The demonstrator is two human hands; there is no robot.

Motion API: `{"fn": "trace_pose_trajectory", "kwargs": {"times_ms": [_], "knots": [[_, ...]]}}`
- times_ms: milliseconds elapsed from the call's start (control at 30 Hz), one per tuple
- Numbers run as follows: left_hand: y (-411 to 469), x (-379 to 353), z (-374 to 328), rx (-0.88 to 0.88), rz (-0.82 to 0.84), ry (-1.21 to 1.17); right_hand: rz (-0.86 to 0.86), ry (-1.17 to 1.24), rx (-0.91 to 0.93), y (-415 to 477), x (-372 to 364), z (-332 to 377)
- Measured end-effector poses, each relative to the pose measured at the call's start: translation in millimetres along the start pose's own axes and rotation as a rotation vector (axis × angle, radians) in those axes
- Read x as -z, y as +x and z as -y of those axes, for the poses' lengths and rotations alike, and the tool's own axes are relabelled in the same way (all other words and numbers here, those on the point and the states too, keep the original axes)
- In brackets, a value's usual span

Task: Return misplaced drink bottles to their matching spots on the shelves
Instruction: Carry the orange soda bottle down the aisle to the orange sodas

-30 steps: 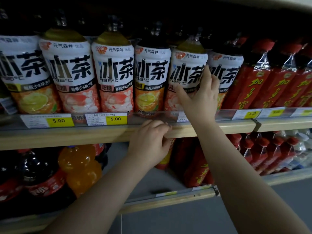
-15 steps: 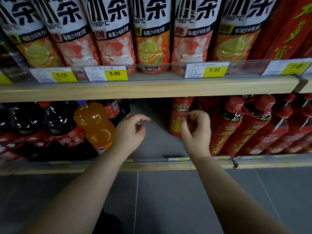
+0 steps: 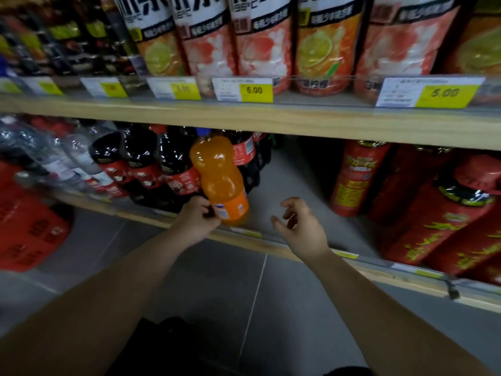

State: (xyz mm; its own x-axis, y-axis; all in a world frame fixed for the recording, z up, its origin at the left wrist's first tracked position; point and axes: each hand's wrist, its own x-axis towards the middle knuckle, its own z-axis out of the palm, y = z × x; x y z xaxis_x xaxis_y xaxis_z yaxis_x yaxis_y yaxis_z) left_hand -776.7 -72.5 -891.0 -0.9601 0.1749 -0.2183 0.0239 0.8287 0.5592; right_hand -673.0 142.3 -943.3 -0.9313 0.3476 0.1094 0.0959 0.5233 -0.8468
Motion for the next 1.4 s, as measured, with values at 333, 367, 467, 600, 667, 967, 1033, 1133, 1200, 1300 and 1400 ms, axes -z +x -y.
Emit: {"fn": "trace_pose_trajectory", "kwargs": {"times_ms": [333, 367, 467, 600, 667, 967, 1033, 1133, 1200, 1300, 1400], "knots": [[41.5, -33.4, -1.2, -0.276, -0.454, -0.516, 0.037, -0.032, -0.1, 26.2, -34.3, -4.8], [45.9, -35.7, -4.4, -0.284, -0.485, -0.589, 0.002, 0.016, -0.09, 33.3, -41.4, 1.8], [55.7, -41.5, -1.7, -0.291, -0.441, -0.737, -0.09, 0.252, -0.122, 55.8, -59.9, 23.8], [71.0, -31.4, 8.9, -0.353, -0.355, -0.711, -0.067, 0.603, -0.251, 83.9, -69.5, 52.1], [75.2, -26.2, 10.8, -0.356, -0.296, -0.688, 0.013, 0.704, -0.231, 92.5, -71.7, 57.6], [85.2, -24.1, -10.6, -0.179, -0.319, -0.57, 0.238, 0.742, -0.187, 100.6, -63.6, 42.9], [80.0, -27.6, -13.8, -0.187, -0.332, -0.54, 0.211, 0.675, -0.184, 95.0, -57.2, 34.6], [72.6, -31.9, -20.0, -0.208, -0.338, -0.529, 0.159, 0.409, -0.195, 79.6, -50.6, 11.6], [71.3, -34.9, -26.4, -0.187, -0.323, -0.537, 0.221, 0.336, -0.22, 66.6, -51.0, -8.6], [70.0, -44.1, -40.4, -0.168, -0.266, -0.582, 0.211, 0.393, -0.282, 54.5, -48.5, -33.8], [64.4, -57.0, -57.7, -0.199, -0.218, -0.556, 0.192, 0.401, -0.275, 47.5, -39.6, -50.8]]}}
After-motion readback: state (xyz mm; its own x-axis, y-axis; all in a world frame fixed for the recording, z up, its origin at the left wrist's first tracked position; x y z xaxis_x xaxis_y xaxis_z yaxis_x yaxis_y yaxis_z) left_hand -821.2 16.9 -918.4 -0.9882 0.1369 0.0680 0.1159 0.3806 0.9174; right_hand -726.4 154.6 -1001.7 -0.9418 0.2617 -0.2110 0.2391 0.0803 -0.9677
